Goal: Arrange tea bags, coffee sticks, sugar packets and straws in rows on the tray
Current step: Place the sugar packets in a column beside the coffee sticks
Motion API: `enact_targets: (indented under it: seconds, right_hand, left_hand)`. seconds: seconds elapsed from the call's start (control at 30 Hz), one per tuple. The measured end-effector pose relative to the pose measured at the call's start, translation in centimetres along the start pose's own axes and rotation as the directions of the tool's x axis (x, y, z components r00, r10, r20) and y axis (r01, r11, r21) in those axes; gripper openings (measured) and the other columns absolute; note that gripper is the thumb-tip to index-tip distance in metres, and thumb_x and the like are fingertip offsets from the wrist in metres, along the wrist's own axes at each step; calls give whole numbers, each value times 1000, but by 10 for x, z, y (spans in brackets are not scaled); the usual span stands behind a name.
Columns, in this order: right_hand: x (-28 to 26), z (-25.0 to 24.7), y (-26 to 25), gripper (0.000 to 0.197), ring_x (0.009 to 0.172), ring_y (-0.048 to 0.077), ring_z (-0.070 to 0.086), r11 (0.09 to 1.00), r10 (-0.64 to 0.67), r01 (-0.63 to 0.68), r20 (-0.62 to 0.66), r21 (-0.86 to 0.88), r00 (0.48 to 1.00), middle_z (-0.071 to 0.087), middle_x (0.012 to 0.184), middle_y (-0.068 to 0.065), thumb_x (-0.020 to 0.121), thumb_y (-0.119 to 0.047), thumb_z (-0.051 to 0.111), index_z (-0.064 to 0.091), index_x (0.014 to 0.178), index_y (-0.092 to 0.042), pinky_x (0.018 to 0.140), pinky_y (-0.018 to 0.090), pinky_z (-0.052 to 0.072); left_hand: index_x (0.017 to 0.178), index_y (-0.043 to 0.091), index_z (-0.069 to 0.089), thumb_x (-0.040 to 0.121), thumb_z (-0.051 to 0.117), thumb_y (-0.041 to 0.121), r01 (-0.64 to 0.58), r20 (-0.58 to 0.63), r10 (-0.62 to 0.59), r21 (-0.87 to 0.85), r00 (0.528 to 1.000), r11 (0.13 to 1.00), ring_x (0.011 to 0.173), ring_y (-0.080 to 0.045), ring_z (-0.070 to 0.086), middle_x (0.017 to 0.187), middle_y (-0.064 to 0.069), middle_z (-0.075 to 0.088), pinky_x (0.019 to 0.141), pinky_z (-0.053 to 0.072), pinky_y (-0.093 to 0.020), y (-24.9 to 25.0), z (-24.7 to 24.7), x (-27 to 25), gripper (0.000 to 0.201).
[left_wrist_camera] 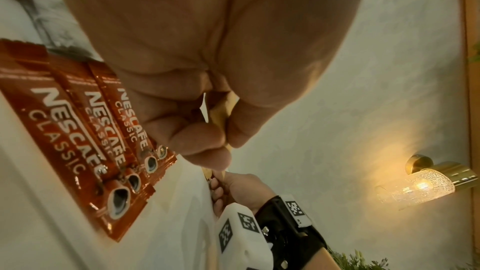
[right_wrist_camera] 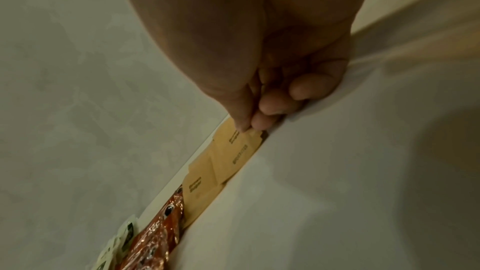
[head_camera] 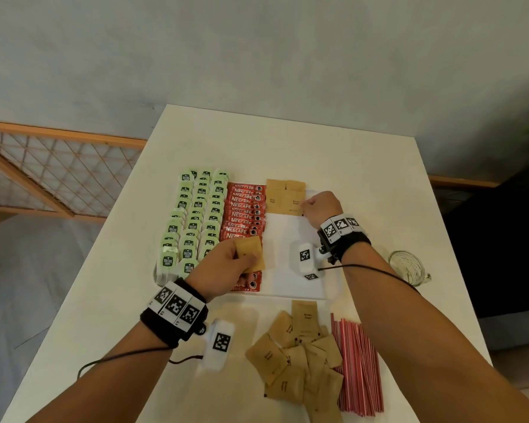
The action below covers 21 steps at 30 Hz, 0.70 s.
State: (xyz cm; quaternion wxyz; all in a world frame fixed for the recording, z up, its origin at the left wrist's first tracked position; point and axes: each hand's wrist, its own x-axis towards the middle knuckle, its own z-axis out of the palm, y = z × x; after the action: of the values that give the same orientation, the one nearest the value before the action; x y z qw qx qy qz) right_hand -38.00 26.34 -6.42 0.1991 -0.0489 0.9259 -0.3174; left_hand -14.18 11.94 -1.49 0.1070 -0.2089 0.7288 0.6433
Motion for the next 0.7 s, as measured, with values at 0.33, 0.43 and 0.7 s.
enact_targets:
  seconds: [0.33,0.43,0.7]
  right_hand:
    - [1,0,-4,28,58,24,55,998,38,-38,-16,-46,999,65,74,11,94,-19,61,74,90,5,49,23,39]
    - [0,-1,-5,27,57,23,55,997,46,-47,-18,-58,999,67,76,12,93,-20,61,75,91,4,48,23,40]
    - [-9,-3,-6,33,64,27,61,998,-2,0,-26,-62,1000,74,81,15,95,-25,60,76,91,4,60,29,52]
  left_hand:
    - [109,8,61,98,63,17,-22,-28,22,-2,999,1000,65,-24,61,75,-12,70,57,51,-28,-3,-1,0,15]
    - [111,6,60,96,65,14,-21,-43,20,-38,999,999,66,-25,63,81,-17,71,59,51,-30,-4,-3,1,18]
    - [113,7,61,96,62,8,-26,-49,22,-87,999,996,74,-32,64,95,-27,70,62,54,-32,-7,-6,3,17]
